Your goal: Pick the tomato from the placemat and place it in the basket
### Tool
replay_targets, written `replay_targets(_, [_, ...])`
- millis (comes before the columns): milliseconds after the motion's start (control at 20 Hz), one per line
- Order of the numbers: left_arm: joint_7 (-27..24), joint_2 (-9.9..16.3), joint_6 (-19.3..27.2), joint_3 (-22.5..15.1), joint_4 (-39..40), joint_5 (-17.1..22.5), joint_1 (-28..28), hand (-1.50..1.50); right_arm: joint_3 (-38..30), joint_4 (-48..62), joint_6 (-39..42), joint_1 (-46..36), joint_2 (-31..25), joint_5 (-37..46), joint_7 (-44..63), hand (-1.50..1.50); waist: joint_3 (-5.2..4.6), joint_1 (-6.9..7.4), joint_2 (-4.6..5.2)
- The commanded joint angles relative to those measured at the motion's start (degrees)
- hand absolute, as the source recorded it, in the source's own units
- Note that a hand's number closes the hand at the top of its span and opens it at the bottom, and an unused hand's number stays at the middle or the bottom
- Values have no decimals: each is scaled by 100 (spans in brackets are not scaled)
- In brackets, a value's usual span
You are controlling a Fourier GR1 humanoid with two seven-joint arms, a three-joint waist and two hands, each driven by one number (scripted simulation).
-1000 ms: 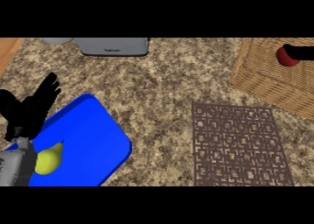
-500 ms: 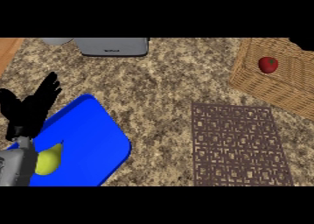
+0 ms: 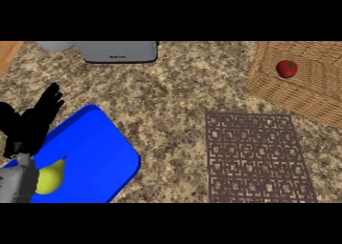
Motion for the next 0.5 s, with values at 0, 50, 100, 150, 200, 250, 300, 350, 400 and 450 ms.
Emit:
replay_targets(0, [81,146,-27,152,135,74,-240,0,-467,-431,888,794,-456,-693,-16,-150,-3,-77,-16])
replay_targets(50, [144,193,-174,118,-62,135,-60,0,-594,-224,1081,890,-461,-917,-148,-150,0,0,-6])
replay_targets(100, [15,142,-134,117,6,105,-33,0,-737,-222,1382,1182,-578,-1077,-280,-150,1,-27,-6])
replay_targets(150, [96,-185,181,-121,-170,-109,83,0,-729,-250,1793,1279,-944,-1091,-6,-150,0,-49,-17])
replay_targets(200, [155,49,15,88,-184,67,47,0,-783,-479,1957,1660,-904,-1160,-13,-150,-3,-66,-26])
replay_targets(250, [129,-84,210,-11,-12,-82,-224,0,-754,-111,2215,1582,-1138,-1198,-167,-150,0,-24,5])
replay_targets(300, [161,68,-53,51,-171,76,-28,0,-970,-64,2511,1803,-1288,-1419,-169,-150,1,-16,-5])
replay_targets(350, [236,-19,27,12,-409,64,153,0,-1083,95,2701,2168,-1204,-1492,-672,-150,6,-1,-6])
replay_targets(400, [-7,52,-100,77,-170,78,191,0,-1091,-114,2641,2331,-1124,-1538,-625,-150,-1,7,0])
replay_targets(450, [81,130,-216,104,-250,156,268,0,-1226,123,3088,2459,-1449,-1670,-645,-150,1,2,-2])
